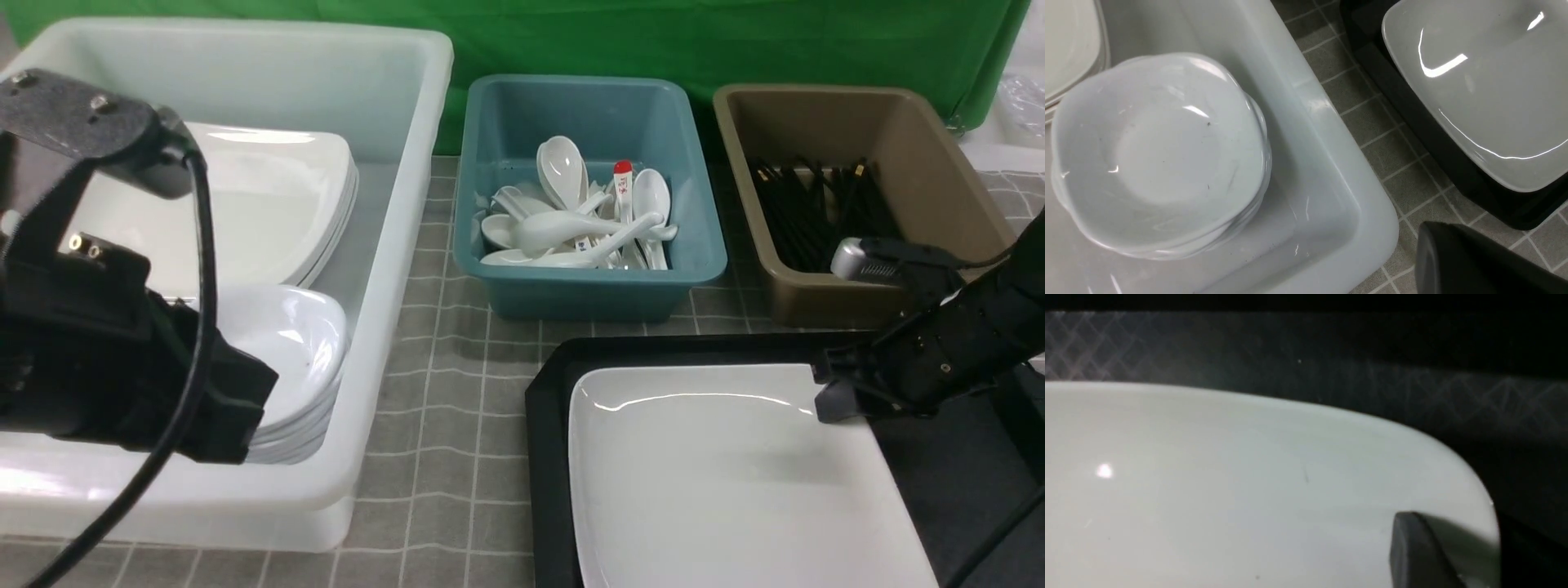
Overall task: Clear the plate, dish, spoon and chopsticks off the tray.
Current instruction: Use the right arm to grab a plate from the dinner plate, then use the right arm to put the plate into the large storage box on the left
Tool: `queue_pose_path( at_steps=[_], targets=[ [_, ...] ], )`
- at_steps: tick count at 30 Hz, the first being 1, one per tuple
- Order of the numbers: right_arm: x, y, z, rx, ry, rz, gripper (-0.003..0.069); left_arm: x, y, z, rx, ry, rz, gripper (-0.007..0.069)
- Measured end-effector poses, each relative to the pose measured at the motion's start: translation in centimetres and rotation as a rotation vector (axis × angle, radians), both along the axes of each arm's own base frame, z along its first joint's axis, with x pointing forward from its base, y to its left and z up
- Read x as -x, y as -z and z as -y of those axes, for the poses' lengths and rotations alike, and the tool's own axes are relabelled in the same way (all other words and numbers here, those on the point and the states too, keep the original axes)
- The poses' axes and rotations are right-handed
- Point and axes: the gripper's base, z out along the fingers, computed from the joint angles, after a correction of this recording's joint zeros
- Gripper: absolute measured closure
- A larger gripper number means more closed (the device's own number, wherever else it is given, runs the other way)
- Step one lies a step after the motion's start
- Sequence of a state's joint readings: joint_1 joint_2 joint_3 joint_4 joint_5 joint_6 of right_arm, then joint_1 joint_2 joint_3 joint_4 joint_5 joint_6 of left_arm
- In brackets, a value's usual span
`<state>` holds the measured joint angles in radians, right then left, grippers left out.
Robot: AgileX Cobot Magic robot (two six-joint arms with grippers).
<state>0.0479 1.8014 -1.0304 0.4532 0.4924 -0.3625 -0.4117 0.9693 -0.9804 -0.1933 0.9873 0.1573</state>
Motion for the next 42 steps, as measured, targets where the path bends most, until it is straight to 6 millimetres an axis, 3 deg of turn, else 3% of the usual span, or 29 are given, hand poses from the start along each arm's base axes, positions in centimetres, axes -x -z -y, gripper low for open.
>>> queue_pose_path(
  at_steps=[6,7,10,11,16,25,26,31,33,36,39,42],
  targets=[
    [1.8,-5.7,-0.1,-0.016,-0.022,0.119,0.0559,-0.2,0.1,-0.4,0.005,-0.101,-0.017,0.0621],
    [2.6,-7.8,-0.2,-0.028,-0.024,0.176,0.0582,-0.3,0.1,-0.7,-0.004,-0.136,-0.017,0.0621],
    [4.1,-10.9,-0.2,-0.035,-0.027,0.273,0.0603,-0.5,0.1,-1.0,-0.021,-0.172,-0.011,0.0621],
    [5.3,-13.2,-0.1,-0.032,-0.029,0.352,0.0605,-0.6,0.1,-1.2,-0.034,-0.195,-0.005,0.0621],
    [6.9,-16.0,0.0,-0.015,-0.046,0.441,0.0605,-0.7,0.1,-1.4,-0.046,-0.221,0.010,0.0621],
    [7.1,-22.4,-0.2,-0.056,-0.047,0.591,0.0605,-1.5,-0.4,-2.2,-0.037,-0.341,0.083,0.0621],
    [7.2,-23.9,-0.4,-0.080,-0.049,0.629,0.0605,-1.7,-0.4,-2.7,-0.037,-0.388,0.086,0.0621],
    [6.7,-27.9,-1.3,-0.158,-0.063,0.736,0.0605,-2.5,-1.1,-5.6,-0.033,-0.574,0.115,0.0621],
    [5.8,-29.5,-2.4,-0.203,-0.087,0.783,0.0605,-2.8,-1.9,-7.4,-0.014,-0.674,0.140,0.0621],
    [3.4,-31.2,-6.0,-0.290,-0.166,0.830,0.0605,-2.9,-3.7,-10.0,0.062,-0.793,0.196,0.0621],
    [1.0,-31.3,-9.3,-0.347,-0.224,0.840,0.0605,-2.8,-4.2,-11.1,0.119,-0.827,0.212,0.0621],
    [-2.3,-30.9,-15.5,-0.444,-0.286,0.871,0.0605,-2.7,-4.4,-12.0,0.176,-0.837,0.213,0.0621]
  ],
)
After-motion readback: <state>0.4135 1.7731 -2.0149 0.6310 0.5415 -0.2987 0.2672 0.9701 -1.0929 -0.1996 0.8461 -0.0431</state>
